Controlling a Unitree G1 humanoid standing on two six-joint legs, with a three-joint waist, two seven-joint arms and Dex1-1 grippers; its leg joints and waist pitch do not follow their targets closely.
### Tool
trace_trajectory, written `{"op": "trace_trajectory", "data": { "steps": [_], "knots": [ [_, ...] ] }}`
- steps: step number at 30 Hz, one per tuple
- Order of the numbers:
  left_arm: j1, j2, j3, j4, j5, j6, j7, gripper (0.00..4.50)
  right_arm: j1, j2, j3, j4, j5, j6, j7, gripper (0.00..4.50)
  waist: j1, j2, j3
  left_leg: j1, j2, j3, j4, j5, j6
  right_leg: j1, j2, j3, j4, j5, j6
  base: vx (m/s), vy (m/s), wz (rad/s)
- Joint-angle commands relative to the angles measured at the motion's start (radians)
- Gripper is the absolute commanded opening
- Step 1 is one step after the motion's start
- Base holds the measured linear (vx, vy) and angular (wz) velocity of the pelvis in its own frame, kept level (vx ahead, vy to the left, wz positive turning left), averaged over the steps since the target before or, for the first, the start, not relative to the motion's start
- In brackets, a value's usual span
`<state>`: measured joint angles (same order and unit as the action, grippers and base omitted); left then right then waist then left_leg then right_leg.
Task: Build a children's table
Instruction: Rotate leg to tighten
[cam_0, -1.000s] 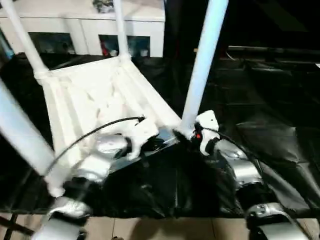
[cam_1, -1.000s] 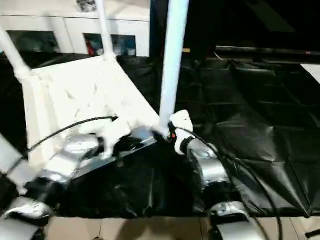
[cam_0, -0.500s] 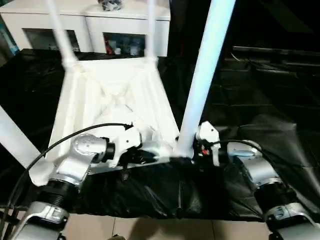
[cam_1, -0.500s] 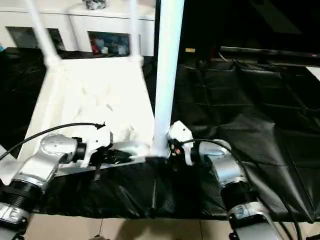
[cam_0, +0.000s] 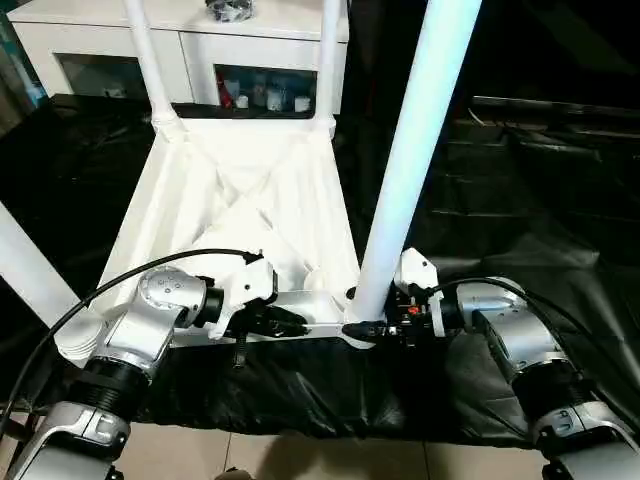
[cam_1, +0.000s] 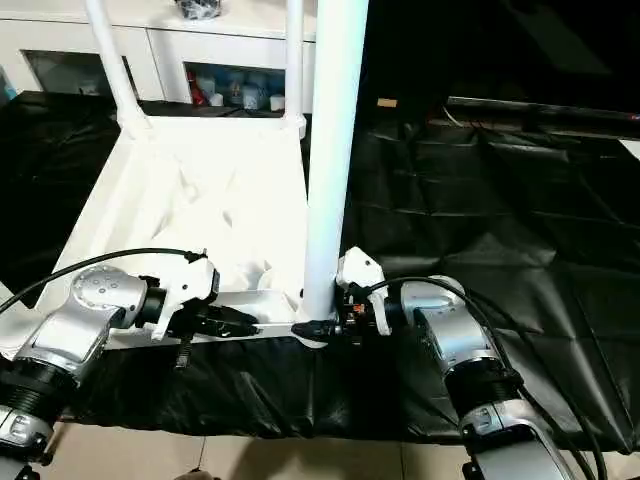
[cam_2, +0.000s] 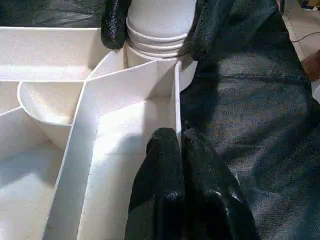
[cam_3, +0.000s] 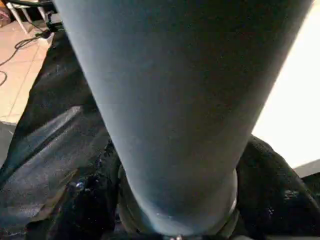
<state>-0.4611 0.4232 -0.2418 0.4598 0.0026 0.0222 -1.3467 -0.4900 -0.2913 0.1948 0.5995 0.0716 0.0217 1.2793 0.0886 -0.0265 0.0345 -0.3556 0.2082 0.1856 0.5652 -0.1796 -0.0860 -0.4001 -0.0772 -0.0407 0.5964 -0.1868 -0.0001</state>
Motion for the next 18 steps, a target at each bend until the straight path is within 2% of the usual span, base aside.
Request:
{"op": "trace_trajectory", "data": {
  "steps": [1,3,5,7,8,9,10,12,13,14,16,18],
  "knots": [
    [-0.017,-0.065,-0.051,0.011,0.015,-0.013,0.052,0.0,0.027,0.056,0.046,-0.002,-0.001,0.033,-0.034,2.75,-0.003,0.003,-0.05,0.01,0.026,0.002,-0.06,-0.2,0.045,0.042,-0.049,0.032,-0.054,-0.118,-0.243,0.0,0.0,0.0],
    [-0.025,-0.094,-0.051,0.025,0.043,0.002,0.126,0.0,0.024,0.084,0.02,0.015,-0.01,0.032,-0.126,2.75,-0.005,0.003,-0.045,0.01,0.027,0.001,-0.065,-0.234,0.035,0.04,-0.05,0.033,-0.061,-0.176,-0.231,0.0,0.0,0.0],
    [-0.039,-0.137,-0.049,0.051,0.071,0.012,0.222,0.0,0.013,0.125,-0.01,0.053,-0.033,0.015,-0.266,2.74,-0.012,0.001,-0.039,0.02,0.023,-0.004,-0.069,-0.317,-0.001,0.031,-0.057,0.035,-0.081,-0.353,-0.187,0.0,0.0,0.0],
    [-0.045,-0.164,-0.046,0.059,0.079,0.025,0.269,0.0,0.012,0.15,-0.024,0.058,-0.032,0.03,-0.319,2.73,-0.014,-0.002,-0.038,0.017,0.021,-0.01,-0.072,-0.336,-0.008,0.034,-0.059,0.033,-0.088,-0.429,-0.157,-0.055,-0.006,-0.02],
    [-0.051,-0.191,-0.044,0.067,0.083,0.037,0.309,0.0,0.014,0.175,-0.032,0.059,-0.032,0.04,-0.365,2.73,-0.018,0.004,-0.036,0.019,0.021,-0.011,-0.073,-0.353,-0.014,0.027,-0.058,0.034,-0.094,-0.467,-0.137,-0.056,-0.004,-0.02],
    [-0.059,-0.24,-0.049,0.078,0.096,0.06,0.372,0.0,0.017,0.225,-0.038,0.056,-0.04,0.043,-0.449,2.72,-0.023,0.0,-0.036,0.021,0.019,-0.012,-0.072,-0.368,-0.016,0.025,-0.056,0.032,-0.098,-0.5,-0.121,0.0,0.0,0.0],
    [-0.06,-0.247,-0.051,0.079,0.099,0.063,0.381,0.0,0.016,0.233,-0.038,0.057,-0.042,0.044,-0.464,2.72,-0.027,0.005,-0.036,0.022,0.019,-0.013,-0.073,-0.376,-0.019,0.02,-0.056,0.033,-0.103,-0.515,-0.113,0.0,0.0,0.0],
    [-0.073,-0.303,-0.057,0.098,0.116,0.088,0.455,0.0,-0.004,0.302,-0.051,0.083,-0.073,0.051,-0.626,2.72,-0.035,0.003,-0.037,0.017,0.018,-0.018,-0.075,-0.377,-0.019,0.022,-0.056,0.03,-0.103,-0.526,-0.103,0.0,0.0,0.0],
    [-0.083,-0.325,-0.05,0.108,0.12,0.099,0.489,0.0,-0.02,0.332,-0.065,0.102,-0.08,0.055,-0.7,2.72,-0.042,0.009,-0.035,0.016,0.016,-0.018,-0.075,-0.387,-0.026,0.018,-0.055,0.03,-0.107,-0.536,-0.099,0.0,0.0,0.0],
    [-0.09,-0.334,-0.049,0.112,0.123,0.103,0.499,0.0,-0.031,0.349,-0.078,0.112,-0.078,0.051,-0.738,2.72,-0.046,0.005,-0.038,0.016,0.012,-0.022,-0.074,-0.4,-0.025,0.02,-0.054,0.025,-0.108,-0.56,-0.089,0.0,0.0,0.0],
    [-0.098,-0.342,-0.048,0.116,0.129,0.1,0.508,0.0,-0.04,0.367,-0.096,0.119,-0.061,0.037,-0.758,2.72,-0.05,0.007,-0.04,0.012,0.013,-0.023,-0.074,-0.392,-0.016,0.02,-0.056,0.027,-0.108,-0.541,-0.091,0.0,0.0,0.0],
    [-0.099,-0.341,-0.048,0.113,0.125,0.091,0.498,0.0,-0.039,0.37,-0.108,0.113,-0.051,0.032,-0.754,3.28,-0.053,0.008,-0.039,0.01,0.013,-0.021,-0.073,-0.391,-0.004,0.019,-0.053,0.028,-0.108,-0.513,-0.098,0.0,0.0,0.0]
  ]
}}
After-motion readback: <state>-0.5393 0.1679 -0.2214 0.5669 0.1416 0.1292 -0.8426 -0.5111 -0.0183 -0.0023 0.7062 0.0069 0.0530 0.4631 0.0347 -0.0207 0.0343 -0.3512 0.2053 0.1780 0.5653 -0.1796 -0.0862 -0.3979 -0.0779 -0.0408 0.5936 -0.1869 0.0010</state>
